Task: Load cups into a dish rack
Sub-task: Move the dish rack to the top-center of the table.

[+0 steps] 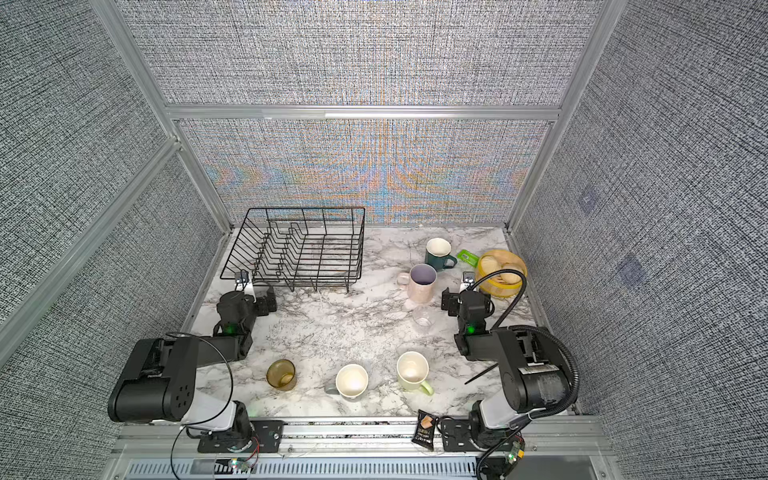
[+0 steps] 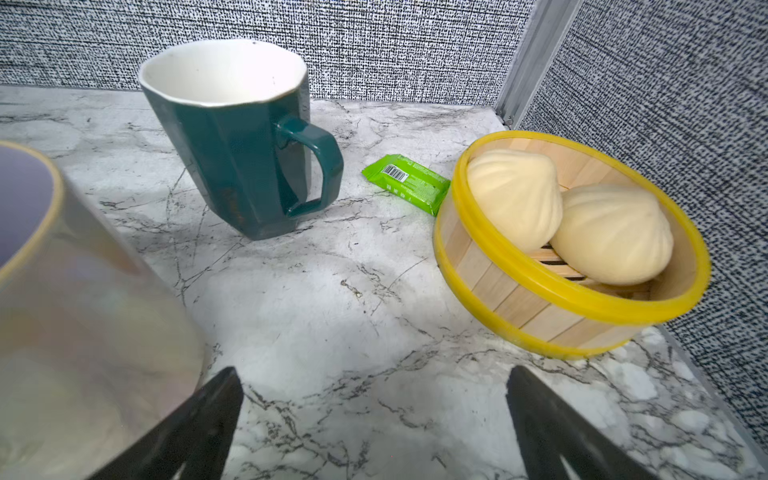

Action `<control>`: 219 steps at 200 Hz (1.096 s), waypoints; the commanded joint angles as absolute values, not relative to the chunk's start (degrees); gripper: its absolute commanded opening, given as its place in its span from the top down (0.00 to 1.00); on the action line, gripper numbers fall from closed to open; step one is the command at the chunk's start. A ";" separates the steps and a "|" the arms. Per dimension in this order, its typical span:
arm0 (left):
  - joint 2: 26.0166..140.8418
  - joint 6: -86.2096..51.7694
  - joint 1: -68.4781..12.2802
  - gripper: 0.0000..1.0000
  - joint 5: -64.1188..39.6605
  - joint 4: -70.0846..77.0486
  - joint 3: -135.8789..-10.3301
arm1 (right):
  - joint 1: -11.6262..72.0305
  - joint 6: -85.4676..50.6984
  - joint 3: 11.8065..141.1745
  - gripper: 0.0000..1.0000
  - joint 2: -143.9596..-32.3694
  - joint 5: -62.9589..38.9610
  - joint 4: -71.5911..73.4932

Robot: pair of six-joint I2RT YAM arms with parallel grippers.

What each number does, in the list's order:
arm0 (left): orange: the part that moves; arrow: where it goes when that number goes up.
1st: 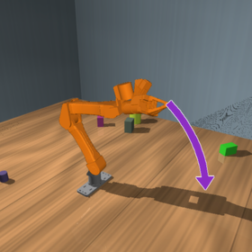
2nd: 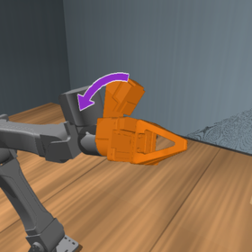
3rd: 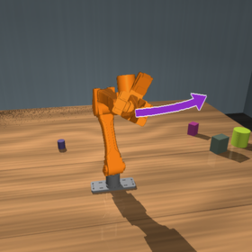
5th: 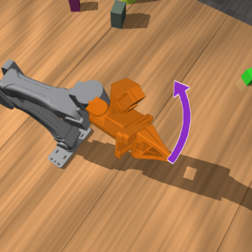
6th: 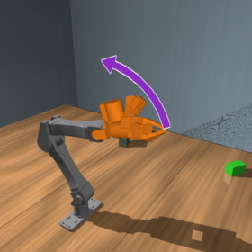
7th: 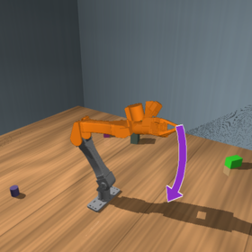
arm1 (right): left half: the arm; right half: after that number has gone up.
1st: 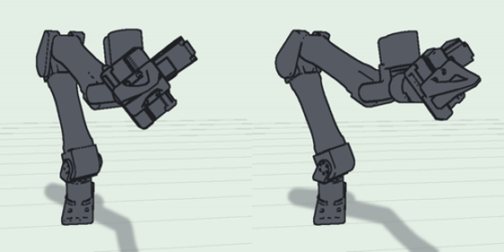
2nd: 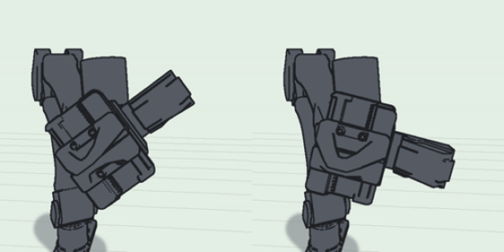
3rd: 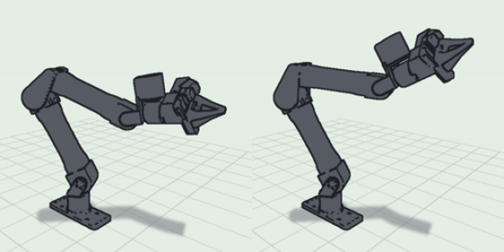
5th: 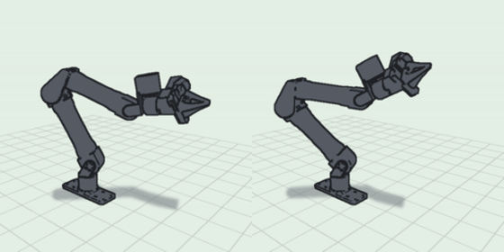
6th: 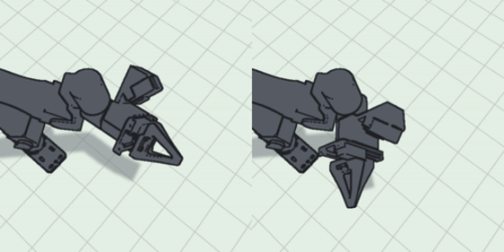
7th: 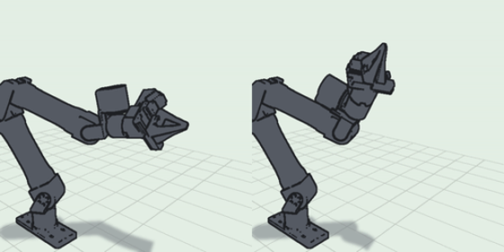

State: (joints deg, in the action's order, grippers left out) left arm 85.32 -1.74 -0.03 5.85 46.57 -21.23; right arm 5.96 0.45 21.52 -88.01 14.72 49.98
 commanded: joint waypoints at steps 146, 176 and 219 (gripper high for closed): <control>85.10 -1.85 0.00 0.01 5.67 47.37 -21.56 | 4.75 2.42 22.13 0.01 -88.14 6.99 49.94; 85.08 -1.85 -0.04 0.01 5.67 47.39 -21.55 | 4.31 2.20 22.27 0.01 -88.16 6.32 49.74; 84.95 -1.85 -0.02 0.01 5.71 47.68 -21.30 | 4.20 4.43 25.13 0.01 -81.82 0.80 39.05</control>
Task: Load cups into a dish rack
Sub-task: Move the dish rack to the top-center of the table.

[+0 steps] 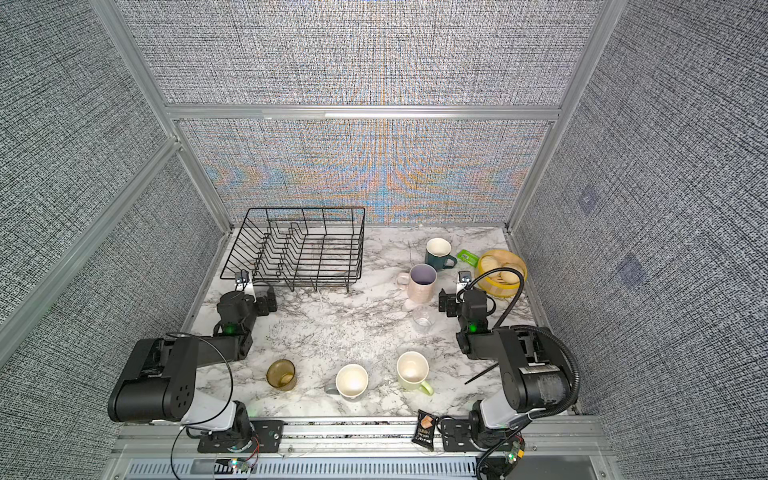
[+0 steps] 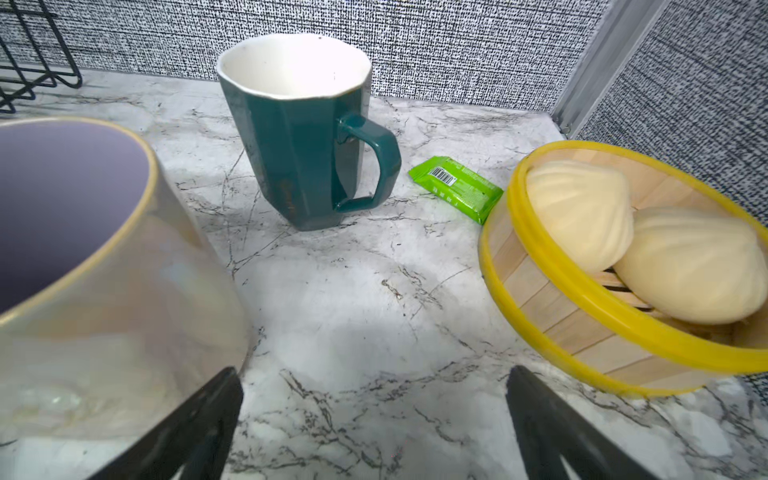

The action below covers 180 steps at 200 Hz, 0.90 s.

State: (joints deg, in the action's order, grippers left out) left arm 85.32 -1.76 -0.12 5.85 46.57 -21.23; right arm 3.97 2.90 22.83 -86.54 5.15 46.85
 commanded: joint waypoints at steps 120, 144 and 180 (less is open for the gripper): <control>39.30 -25.59 -0.18 0.01 5.90 -4.45 -35.49 | 9.08 -20.45 54.47 0.02 -64.08 -5.03 -16.95; 35.67 -28.11 -0.09 0.01 5.09 -13.05 -38.88 | 20.37 -20.61 59.61 0.06 -66.90 -2.10 -18.64; 40.79 -26.47 -0.09 0.01 -6.56 -19.44 -44.25 | 32.31 -22.88 66.91 0.16 -75.69 -2.78 -17.54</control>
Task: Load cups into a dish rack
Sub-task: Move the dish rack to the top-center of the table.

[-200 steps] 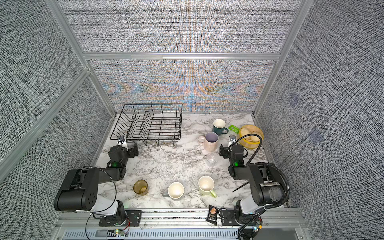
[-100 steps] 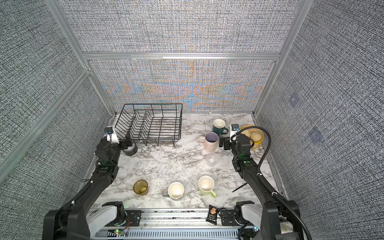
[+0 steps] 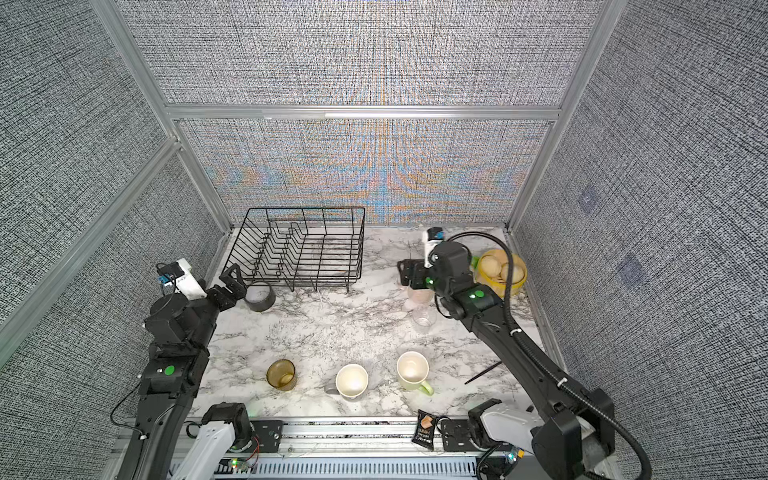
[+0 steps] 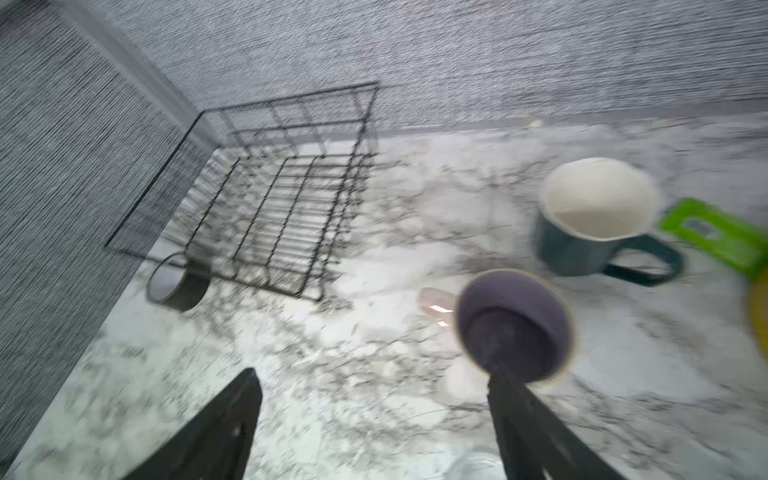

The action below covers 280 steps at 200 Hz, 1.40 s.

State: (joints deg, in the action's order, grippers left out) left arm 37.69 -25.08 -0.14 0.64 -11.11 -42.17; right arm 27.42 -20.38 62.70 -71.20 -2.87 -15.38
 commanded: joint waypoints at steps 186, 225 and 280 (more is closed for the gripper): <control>57.90 -32.14 1.05 0.01 2.29 -35.79 -51.87 | 37.80 -35.17 108.57 0.69 -121.55 10.36 -39.68; 58.17 -32.52 1.14 0.01 -0.57 -32.89 -50.21 | 37.84 -35.44 110.51 0.90 -123.03 12.78 -42.12; 60.23 -33.05 1.14 0.01 -1.15 -34.64 -51.24 | 37.65 -36.91 103.07 1.00 -115.84 18.34 -43.36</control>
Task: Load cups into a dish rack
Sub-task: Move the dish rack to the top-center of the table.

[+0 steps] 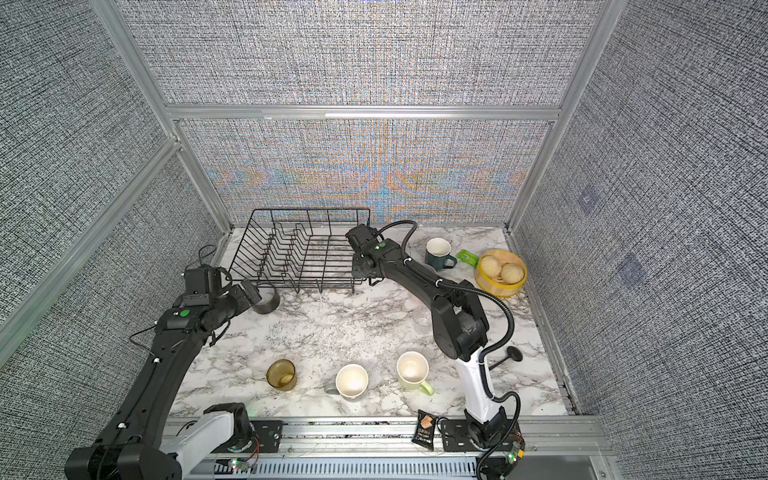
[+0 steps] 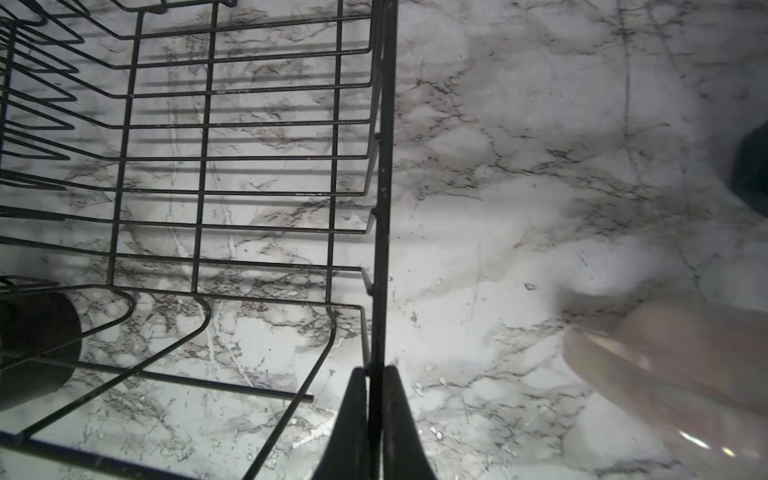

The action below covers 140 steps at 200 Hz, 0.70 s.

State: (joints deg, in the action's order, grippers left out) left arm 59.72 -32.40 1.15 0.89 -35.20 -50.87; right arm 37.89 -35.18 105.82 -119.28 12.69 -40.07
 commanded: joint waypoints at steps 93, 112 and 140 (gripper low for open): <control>57.23 -36.31 1.14 0.01 1.06 -33.11 -49.72 | 41.88 -26.72 95.23 1.00 -107.41 5.74 -40.78; 57.06 -36.25 1.14 0.01 2.46 -35.09 -50.81 | 43.91 -26.61 96.83 1.00 -107.86 5.76 -41.42; 55.76 -34.65 1.14 0.01 5.12 -36.18 -51.87 | 46.24 -26.53 98.07 1.00 -108.74 5.80 -41.84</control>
State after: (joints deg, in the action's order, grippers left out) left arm 56.69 -35.86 1.13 1.93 -35.11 -50.89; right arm 44.56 -30.59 97.10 -108.38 8.78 -43.27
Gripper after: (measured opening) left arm 0.994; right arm 0.050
